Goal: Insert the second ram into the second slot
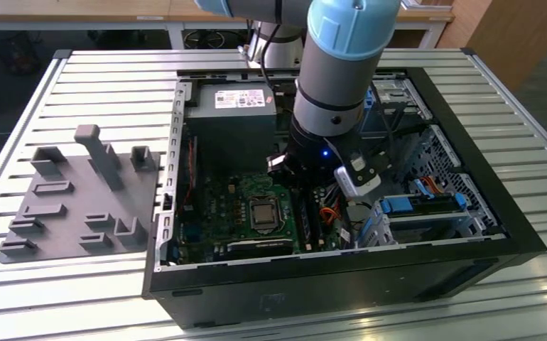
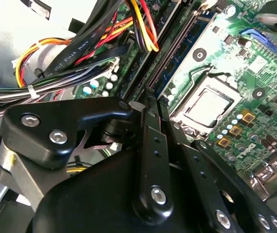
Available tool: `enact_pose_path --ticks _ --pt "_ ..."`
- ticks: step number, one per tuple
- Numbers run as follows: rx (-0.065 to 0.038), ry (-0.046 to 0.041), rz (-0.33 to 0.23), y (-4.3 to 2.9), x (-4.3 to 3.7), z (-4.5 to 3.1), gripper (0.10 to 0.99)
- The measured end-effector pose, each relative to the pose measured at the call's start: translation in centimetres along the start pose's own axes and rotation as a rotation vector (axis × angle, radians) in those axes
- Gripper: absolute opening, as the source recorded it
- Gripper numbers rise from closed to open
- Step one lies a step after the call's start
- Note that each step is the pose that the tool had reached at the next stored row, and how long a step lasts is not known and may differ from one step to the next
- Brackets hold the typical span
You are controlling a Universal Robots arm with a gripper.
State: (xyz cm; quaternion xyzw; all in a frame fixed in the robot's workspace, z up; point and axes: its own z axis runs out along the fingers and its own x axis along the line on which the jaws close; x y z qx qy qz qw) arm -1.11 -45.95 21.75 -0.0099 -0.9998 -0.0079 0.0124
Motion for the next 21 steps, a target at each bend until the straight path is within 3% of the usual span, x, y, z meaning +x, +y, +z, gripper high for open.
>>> enact_pose_path --ticks 18,20,21 --pt "0.001 -0.0001 0.004 -0.01 -0.01 0.44 0.137" --pt "0.002 -0.0001 0.004 -0.01 -0.01 0.44 0.145" --pt "0.002 -0.0001 0.004 -0.01 -0.01 0.44 0.208"
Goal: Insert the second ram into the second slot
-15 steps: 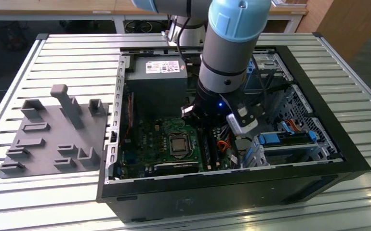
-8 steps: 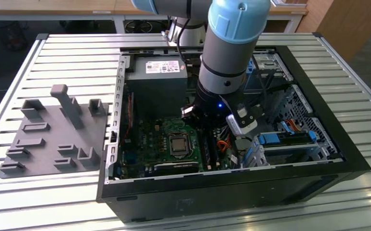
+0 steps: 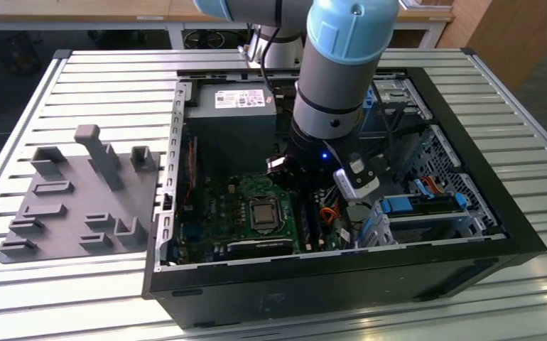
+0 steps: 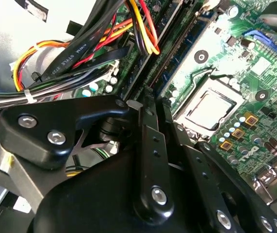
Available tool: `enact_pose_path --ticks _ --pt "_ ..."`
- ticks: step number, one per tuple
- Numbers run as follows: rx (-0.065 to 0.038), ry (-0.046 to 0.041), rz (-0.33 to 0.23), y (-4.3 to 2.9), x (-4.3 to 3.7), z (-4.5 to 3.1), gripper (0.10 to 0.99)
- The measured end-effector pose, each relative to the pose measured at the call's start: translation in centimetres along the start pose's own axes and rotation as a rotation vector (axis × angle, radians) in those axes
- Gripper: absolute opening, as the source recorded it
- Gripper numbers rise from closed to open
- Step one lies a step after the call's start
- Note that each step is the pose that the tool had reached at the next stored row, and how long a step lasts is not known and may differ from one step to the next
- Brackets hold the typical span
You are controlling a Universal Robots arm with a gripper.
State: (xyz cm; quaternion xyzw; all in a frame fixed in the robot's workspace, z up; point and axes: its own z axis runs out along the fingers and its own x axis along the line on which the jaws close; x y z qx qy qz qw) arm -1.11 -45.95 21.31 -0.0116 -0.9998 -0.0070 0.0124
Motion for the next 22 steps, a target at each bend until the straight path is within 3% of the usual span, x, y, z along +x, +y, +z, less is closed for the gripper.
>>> enact_pose_path --ticks 5,14,16,22 --pt "0.000 0.0000 0.000 0.00 0.01 -0.21 0.208" --pt "0.001 0.0012 0.000 0.02 0.03 -1.33 0.208" --pt "0.000 0.0012 0.000 0.03 0.03 -1.35 0.129" --pt "0.000 0.0013 0.000 0.02 0.03 -1.03 0.106"
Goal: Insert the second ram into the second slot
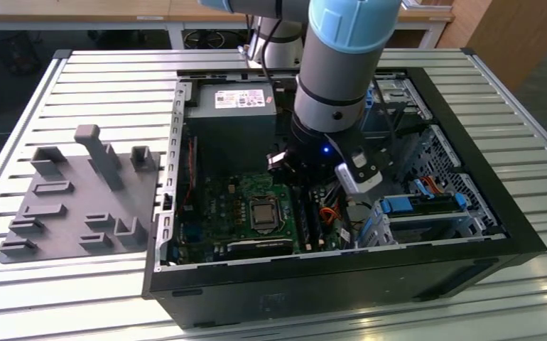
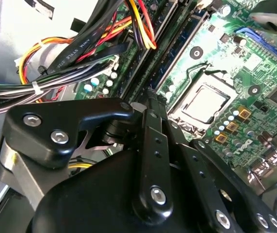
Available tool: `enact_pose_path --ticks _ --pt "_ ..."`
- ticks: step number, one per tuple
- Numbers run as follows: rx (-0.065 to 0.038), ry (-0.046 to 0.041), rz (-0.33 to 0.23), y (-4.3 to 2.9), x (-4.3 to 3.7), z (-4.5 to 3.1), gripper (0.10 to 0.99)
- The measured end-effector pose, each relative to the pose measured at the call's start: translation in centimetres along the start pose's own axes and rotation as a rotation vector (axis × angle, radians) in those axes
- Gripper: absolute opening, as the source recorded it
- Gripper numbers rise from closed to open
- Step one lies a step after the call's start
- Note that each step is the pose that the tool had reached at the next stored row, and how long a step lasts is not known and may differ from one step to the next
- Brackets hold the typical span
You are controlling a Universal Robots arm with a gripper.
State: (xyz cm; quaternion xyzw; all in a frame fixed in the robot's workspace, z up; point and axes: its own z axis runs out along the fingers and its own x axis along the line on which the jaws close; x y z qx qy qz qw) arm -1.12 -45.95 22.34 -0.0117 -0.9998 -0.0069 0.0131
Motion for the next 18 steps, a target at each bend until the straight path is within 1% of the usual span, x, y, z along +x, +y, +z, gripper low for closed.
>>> enact_pose_path --ticks 10,13,18 --pt "0.000 0.0003 0.000 -0.01 -0.02 0.63 0.106" --pt "0.001 0.0015 0.000 -0.03 -0.02 0.87 0.106" --pt "-0.002 0.0019 0.000 -0.03 -0.02 0.83 0.106"
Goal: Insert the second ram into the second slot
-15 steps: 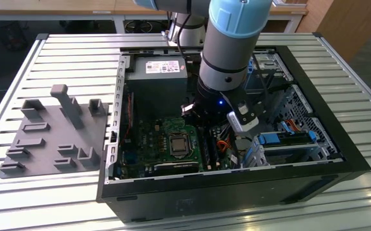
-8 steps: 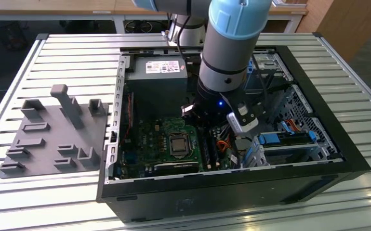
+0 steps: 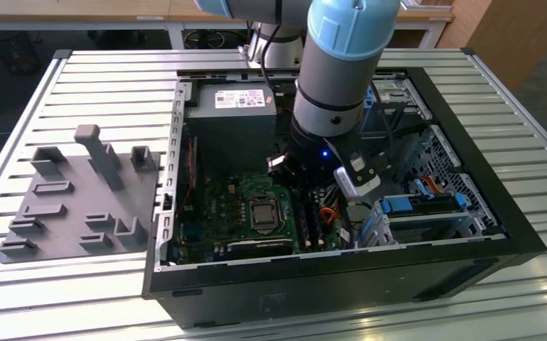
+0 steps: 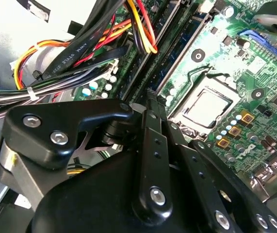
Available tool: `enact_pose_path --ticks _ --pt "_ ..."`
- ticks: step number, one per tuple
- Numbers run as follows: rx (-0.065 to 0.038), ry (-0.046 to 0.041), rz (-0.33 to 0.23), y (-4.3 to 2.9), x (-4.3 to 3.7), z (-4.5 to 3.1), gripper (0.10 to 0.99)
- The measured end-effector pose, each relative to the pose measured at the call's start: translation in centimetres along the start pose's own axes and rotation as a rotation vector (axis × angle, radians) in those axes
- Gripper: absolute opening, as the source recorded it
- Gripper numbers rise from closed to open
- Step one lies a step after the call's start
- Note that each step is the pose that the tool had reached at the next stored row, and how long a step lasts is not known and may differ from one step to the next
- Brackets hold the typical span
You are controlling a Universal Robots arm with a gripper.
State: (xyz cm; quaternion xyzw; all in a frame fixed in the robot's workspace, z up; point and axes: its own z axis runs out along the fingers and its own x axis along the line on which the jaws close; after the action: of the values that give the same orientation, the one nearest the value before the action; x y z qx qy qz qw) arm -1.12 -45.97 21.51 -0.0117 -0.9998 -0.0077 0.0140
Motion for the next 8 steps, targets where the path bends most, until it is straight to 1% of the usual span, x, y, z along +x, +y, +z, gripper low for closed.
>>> enact_pose_path --ticks 3,6,8 --pt "-0.004 -0.0009 0.000 0.05 -0.01 -0.30 0.106" --pt "-0.002 -0.0002 0.000 0.04 0.02 -0.86 0.106" --pt "-0.002 -0.0001 0.000 0.04 0.02 -1.06 0.106"
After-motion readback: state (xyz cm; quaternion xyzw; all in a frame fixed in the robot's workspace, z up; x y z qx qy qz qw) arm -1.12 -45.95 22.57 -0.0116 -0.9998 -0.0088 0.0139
